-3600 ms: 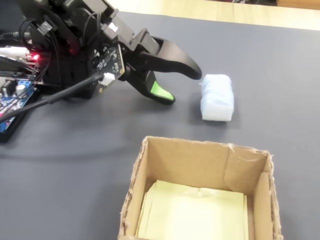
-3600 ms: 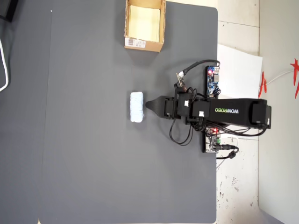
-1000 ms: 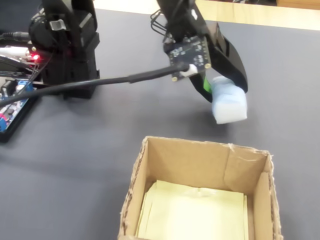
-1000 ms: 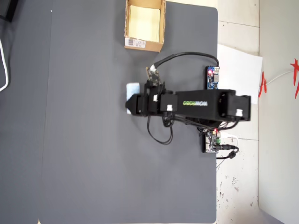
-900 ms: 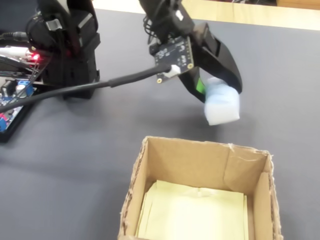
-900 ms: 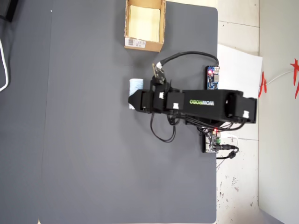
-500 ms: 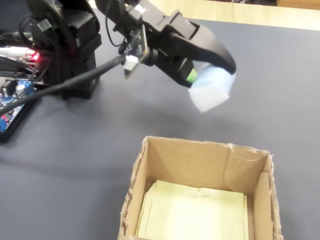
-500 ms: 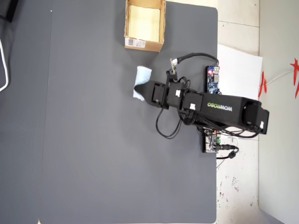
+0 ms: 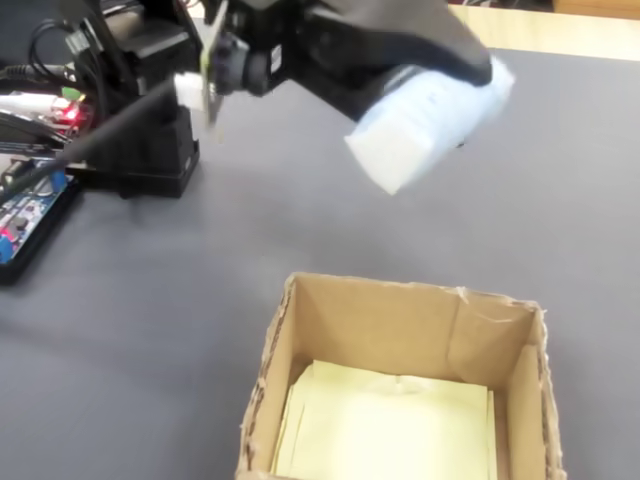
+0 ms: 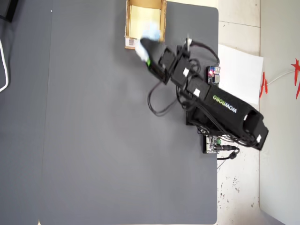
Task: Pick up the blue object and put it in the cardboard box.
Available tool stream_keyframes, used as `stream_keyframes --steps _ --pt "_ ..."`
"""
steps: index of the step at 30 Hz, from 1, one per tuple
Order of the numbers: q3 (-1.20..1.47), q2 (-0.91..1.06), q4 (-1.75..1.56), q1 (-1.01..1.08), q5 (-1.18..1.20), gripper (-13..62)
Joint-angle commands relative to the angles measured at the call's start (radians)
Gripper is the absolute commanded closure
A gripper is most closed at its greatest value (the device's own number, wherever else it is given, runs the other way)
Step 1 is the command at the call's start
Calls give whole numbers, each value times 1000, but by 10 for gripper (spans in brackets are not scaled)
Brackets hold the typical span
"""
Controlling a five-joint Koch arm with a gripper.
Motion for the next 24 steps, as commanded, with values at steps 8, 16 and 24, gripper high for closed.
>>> stream_keyframes --steps 8,16,24 --pt "-310 -146 245 166 -265 386" --pt "-322 -272 247 207 -281 286" --pt "-357 -351 218 213 -279 233"
